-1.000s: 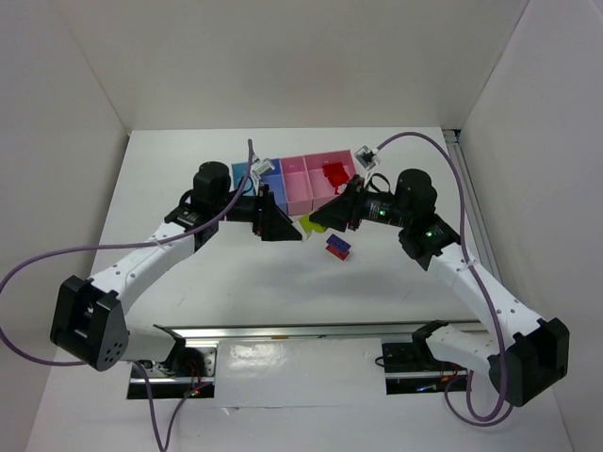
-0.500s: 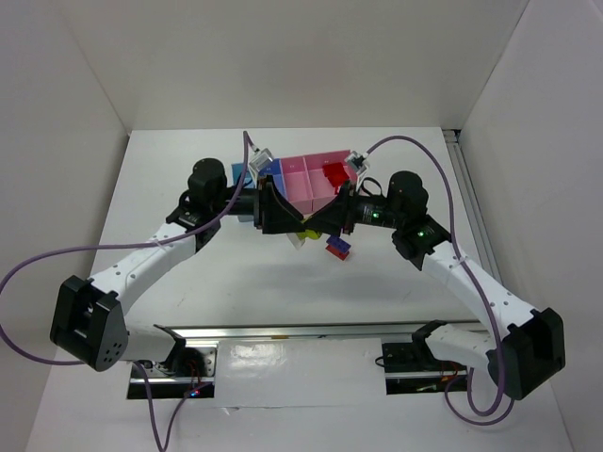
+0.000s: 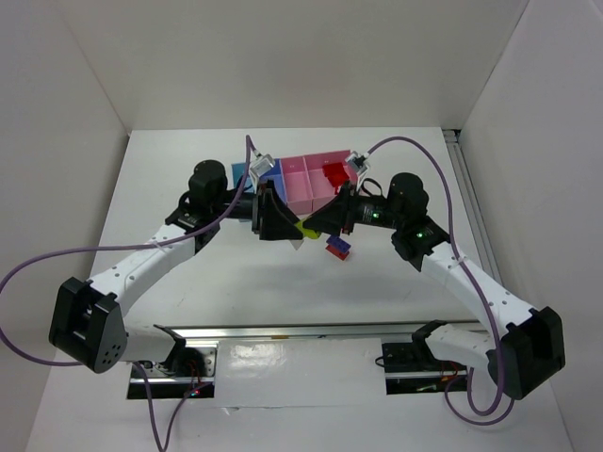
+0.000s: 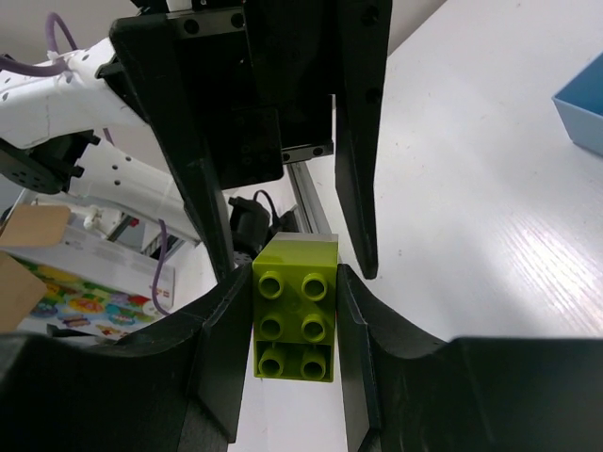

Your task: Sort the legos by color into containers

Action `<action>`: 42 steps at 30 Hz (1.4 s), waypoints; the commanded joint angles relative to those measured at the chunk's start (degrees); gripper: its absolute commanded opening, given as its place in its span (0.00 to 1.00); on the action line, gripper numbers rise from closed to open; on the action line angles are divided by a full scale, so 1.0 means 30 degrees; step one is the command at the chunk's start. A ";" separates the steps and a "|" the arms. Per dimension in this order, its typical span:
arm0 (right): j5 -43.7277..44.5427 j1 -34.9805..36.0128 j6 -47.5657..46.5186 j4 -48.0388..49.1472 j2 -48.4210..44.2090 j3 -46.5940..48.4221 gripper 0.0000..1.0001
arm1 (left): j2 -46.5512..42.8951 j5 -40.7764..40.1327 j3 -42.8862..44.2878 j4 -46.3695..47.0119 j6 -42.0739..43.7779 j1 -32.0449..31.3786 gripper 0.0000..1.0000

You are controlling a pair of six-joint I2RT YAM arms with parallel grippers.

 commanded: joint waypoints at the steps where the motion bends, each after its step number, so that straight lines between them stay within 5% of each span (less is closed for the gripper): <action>1: -0.0542 -0.0123 0.0273 0.1600 -0.0059 0.0017 0.20 | -0.0419 0.1094 -0.0085 0.0762 0.0428 -0.0093 0.72; 8: -0.0542 -0.0299 0.0273 0.1600 -0.0059 0.0017 0.20 | -0.0243 0.1097 -0.0264 0.1850 -0.0102 -0.0093 0.54; 13: -0.0542 -0.0299 0.0273 0.1395 -0.0059 0.0017 0.20 | -0.0068 0.0920 0.0291 0.1065 0.0070 0.0083 0.00; 27: 0.0566 -0.2467 -0.0866 -0.0534 0.1021 0.1948 0.20 | -0.0038 0.0072 -0.0440 -0.2952 0.0833 0.5324 0.00; 35: 1.3568 0.1805 -0.4121 -0.4931 0.6760 0.7629 0.17 | -0.0654 -0.7811 0.1521 -0.9837 0.1535 0.6675 0.00; 42: 1.7268 0.2045 -0.4942 -0.5927 1.3580 1.1849 0.22 | -0.1414 -1.0477 0.2343 -1.2269 0.1917 0.7024 0.00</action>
